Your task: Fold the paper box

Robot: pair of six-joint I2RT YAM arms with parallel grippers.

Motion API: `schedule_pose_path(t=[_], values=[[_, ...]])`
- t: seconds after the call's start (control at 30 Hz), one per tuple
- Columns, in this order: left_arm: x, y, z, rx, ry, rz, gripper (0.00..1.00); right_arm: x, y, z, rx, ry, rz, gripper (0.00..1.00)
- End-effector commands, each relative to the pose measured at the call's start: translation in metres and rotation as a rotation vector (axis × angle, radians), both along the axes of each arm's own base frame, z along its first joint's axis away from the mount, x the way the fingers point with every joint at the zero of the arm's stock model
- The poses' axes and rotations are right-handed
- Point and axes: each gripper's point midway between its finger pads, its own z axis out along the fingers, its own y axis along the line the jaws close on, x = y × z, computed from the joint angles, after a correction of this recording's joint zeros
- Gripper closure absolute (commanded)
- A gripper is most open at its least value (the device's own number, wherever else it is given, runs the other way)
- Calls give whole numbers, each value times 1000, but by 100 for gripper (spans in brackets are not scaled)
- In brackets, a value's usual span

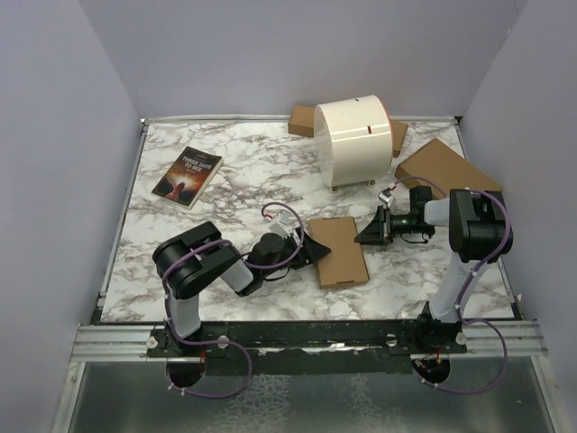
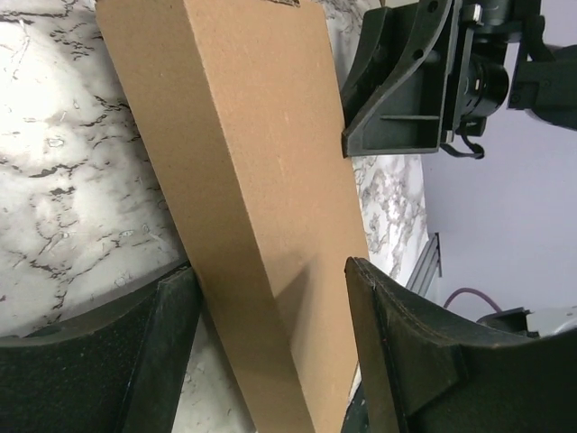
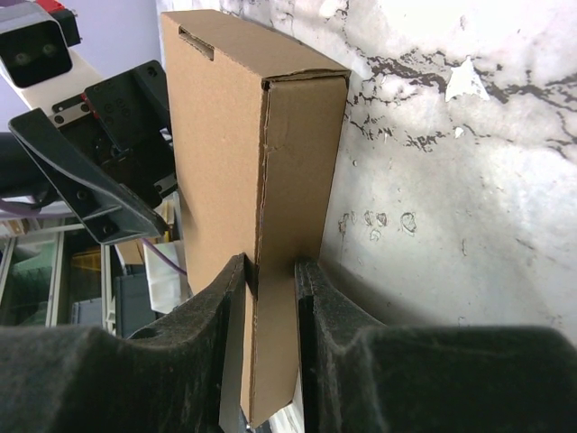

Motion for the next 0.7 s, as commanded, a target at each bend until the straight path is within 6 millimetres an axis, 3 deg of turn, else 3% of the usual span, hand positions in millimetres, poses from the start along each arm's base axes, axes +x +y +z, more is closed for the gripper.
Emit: schedule_pose_path(t=[0.0, 0.27, 0.4, 0.67], values=[[-1, -5, -6, 23, 2, -4, 35, 1, -13, -30, -117, -1, -16, 77], [-1, -11, 2, 15, -22, -12, 51, 1, -7, -14, -34, -36, 5, 76], [-1, -11, 5, 15, -32, -9, 67, 3, -4, -4, 0, -69, 19, 72], [-1, -13, 3, 53, -35, -17, 74, 8, -3, 13, -39, -193, 54, 62]])
